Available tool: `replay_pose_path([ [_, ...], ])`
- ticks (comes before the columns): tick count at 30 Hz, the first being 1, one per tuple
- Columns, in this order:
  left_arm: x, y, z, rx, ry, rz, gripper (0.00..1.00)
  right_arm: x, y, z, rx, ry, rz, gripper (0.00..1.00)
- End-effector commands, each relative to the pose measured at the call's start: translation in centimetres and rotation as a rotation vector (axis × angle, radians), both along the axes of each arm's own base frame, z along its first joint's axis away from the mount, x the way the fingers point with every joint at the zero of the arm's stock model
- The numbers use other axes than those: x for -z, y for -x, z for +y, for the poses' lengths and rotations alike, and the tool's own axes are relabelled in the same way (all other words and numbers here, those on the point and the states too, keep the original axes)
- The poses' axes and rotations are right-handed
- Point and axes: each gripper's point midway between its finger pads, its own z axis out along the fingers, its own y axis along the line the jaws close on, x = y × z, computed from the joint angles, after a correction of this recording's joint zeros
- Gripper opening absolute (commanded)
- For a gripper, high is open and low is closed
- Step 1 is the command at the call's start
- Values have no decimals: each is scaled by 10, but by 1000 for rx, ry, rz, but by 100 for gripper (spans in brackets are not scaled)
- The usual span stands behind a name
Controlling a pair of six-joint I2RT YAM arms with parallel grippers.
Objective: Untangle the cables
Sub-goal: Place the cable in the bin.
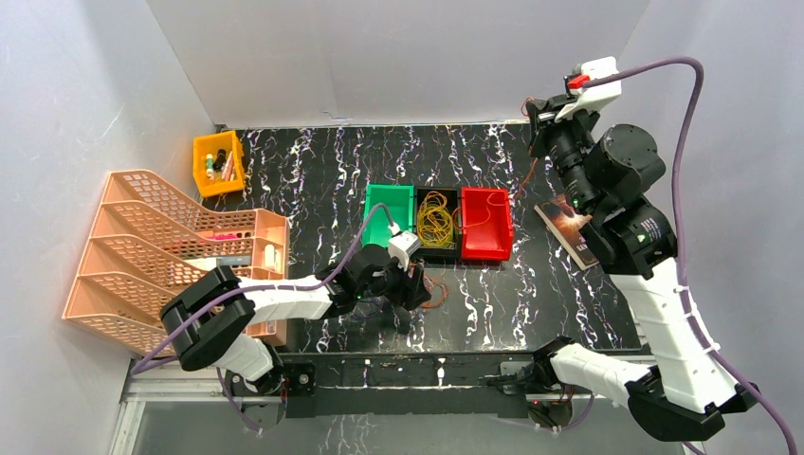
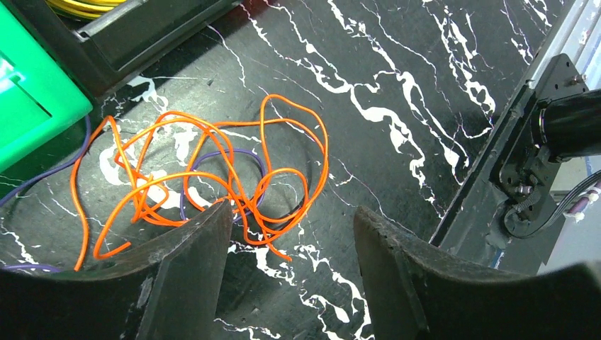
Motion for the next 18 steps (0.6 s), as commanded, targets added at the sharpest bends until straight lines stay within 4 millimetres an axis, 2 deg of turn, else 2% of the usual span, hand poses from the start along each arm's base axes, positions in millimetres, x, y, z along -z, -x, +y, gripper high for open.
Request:
replay_pose_path([
  [1,-22,-6,-4,-8,25,-54,62,-14,3,-6,21,-44,-28,0],
  [8,-28,-10,-4,-23,38,-75,63,-3,-15,4,27,-27,0,0],
  [18,-23,-7,1,-22,21,-66,63,11,-33,8,63,-13,8,0],
])
